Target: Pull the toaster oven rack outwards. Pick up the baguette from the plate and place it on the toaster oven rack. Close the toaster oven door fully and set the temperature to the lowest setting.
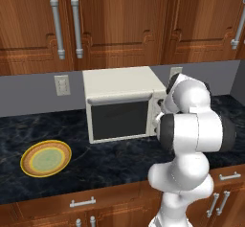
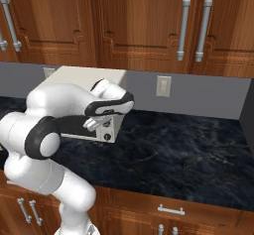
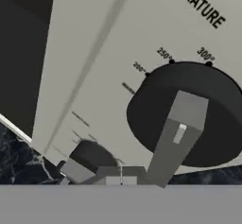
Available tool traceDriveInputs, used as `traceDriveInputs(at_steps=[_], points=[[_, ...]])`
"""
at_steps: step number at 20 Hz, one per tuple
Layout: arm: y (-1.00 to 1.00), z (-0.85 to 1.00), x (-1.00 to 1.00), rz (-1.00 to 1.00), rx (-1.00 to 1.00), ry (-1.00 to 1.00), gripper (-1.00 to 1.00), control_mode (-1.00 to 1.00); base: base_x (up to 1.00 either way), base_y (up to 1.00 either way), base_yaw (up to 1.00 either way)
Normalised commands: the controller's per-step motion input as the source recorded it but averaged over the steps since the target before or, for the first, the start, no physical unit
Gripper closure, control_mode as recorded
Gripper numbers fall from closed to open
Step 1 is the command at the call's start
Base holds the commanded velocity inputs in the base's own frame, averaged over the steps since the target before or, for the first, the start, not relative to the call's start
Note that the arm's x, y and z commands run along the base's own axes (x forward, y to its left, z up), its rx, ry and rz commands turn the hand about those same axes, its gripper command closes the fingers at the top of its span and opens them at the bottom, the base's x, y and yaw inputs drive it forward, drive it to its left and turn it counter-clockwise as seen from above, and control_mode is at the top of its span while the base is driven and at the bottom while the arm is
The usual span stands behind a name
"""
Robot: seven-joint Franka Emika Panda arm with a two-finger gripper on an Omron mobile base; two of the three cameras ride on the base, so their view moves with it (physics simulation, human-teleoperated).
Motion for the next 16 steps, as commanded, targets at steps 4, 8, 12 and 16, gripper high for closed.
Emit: traceDriveInputs(at_steps=[4,8,12,16], points=[[-0.23,0.58,0.68,0.43,-0.45,0.0,1.0,-1.0,0.0,0.0,0.0],[-0.31,0.84,0.68,0.44,-0.36,-0.06,1.0,-1.0,0.0,0.0,0.0],[-0.41,1.0,0.63,0.43,-0.19,-0.1,1.0,-1.0,0.0,0.0,0.0],[-0.31,1.0,0.53,0.41,-0.11,-0.17,1.0,-1.0,0.0,0.0,0.0]])
